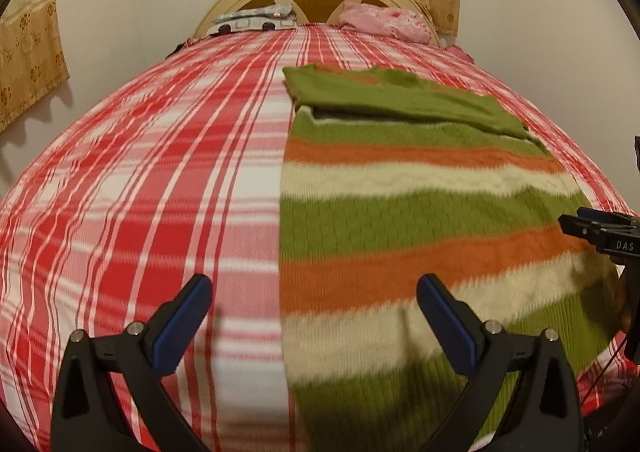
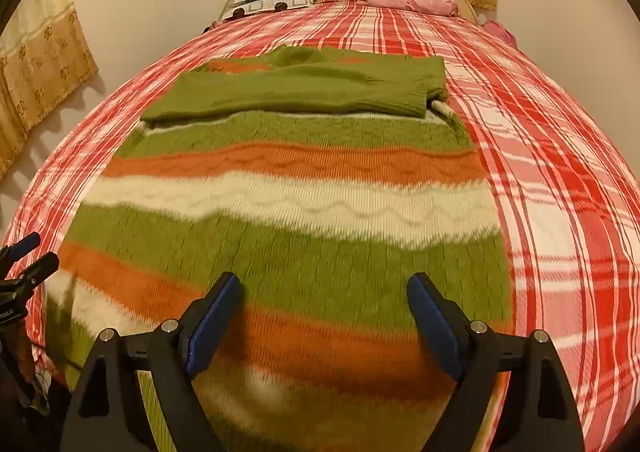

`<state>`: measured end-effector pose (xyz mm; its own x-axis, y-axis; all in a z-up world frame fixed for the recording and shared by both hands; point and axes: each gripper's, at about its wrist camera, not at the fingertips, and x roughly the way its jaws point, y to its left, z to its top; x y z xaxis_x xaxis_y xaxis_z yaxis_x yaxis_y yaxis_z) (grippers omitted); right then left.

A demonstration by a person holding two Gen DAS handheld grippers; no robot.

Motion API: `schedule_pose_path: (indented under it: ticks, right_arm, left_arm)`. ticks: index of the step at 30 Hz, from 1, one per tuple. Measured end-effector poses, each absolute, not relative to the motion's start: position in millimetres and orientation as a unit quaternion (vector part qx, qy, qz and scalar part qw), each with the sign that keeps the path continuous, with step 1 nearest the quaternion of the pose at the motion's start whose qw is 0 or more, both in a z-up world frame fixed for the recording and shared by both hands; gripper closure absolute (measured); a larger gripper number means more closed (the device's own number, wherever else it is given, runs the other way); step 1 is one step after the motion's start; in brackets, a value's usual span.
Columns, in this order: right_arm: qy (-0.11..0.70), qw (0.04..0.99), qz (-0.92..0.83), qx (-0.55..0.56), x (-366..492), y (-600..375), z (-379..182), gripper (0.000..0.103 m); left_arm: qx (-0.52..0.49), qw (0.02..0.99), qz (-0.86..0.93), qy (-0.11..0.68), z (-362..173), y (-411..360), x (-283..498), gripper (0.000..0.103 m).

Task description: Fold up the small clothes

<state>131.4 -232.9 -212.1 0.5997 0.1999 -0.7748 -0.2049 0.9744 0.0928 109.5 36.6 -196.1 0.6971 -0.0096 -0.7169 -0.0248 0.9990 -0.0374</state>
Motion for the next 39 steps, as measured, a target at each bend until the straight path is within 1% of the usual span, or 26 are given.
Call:
schedule_pose_path:
  ticks: [10, 12, 16, 18, 22, 23, 26, 27, 28, 29, 31, 32, 33, 34, 39]
  right_arm:
    - [0.439, 0.891, 0.115, -0.027, 90, -231, -219, 0.017]
    - [0.44, 0.89, 0.116, -0.034, 82, -231, -221, 0.017]
    - [0.442, 0.888, 0.119, -0.044, 69, -231, -223, 0.017]
    - [0.444, 0.887, 0.122, -0.039, 62, -235, -223, 0.017]
    - [0.443, 0.888, 0.118, -0.037, 45, -244, -225, 0.017]
    - [0.436, 0.892, 0.114, -0.043, 39, -245, -224, 0.017]
    - [0.433, 0.893, 0.113, -0.053, 26, -247, -224, 0.017]
    - [0.432, 0.893, 0.117, -0.052, 21, -248, -225, 0.017]
    - [0.431, 0.893, 0.12, -0.052, 16, -248, -225, 0.017]
    - [0.43, 0.893, 0.122, -0.051, 13, -250, -225, 0.017]
    - [0.427, 0.894, 0.127, -0.043, 8, -255, -223, 0.017]
    - [0.426, 0.895, 0.128, -0.038, 7, -257, -222, 0.017]
    - [0.426, 0.895, 0.126, -0.032, 6, -261, -220, 0.017]
    - [0.426, 0.896, 0.122, -0.028, 6, -265, -219, 0.017]
    - [0.421, 0.901, 0.103, -0.005, 4, -286, -213, 0.017]
  left_arm:
    - [-0.022, 0.913, -0.002, 0.407, -206, 40, 78, 0.0]
    - [-0.03, 0.907, -0.007, 0.42, -212, 40, 72, 0.0]
    - [-0.049, 0.896, -0.021, 0.441, -219, 39, 64, 0.005]
    - [-0.057, 0.892, -0.028, 0.448, -222, 38, 60, 0.01]
    - [-0.088, 0.88, -0.047, 0.464, -227, 40, 56, 0.017]
    - [-0.093, 0.878, -0.05, 0.466, -228, 41, 55, 0.02]
    - [-0.093, 0.878, -0.056, 0.466, -229, 39, 52, 0.023]
    - [-0.092, 0.878, -0.06, 0.467, -230, 38, 51, 0.028]
    - [-0.089, 0.878, -0.059, 0.467, -231, 36, 51, 0.029]
    - [-0.086, 0.879, -0.057, 0.465, -230, 36, 50, 0.033]
    - [-0.083, 0.88, -0.066, 0.462, -229, 34, 50, 0.044]
    - [-0.082, 0.881, -0.069, 0.461, -228, 33, 49, 0.053]
    - [-0.079, 0.881, -0.074, 0.46, -227, 31, 47, 0.06]
    - [-0.073, 0.882, -0.078, 0.458, -226, 28, 46, 0.061]
    - [-0.07, 0.882, -0.074, 0.459, -227, 29, 46, 0.061]
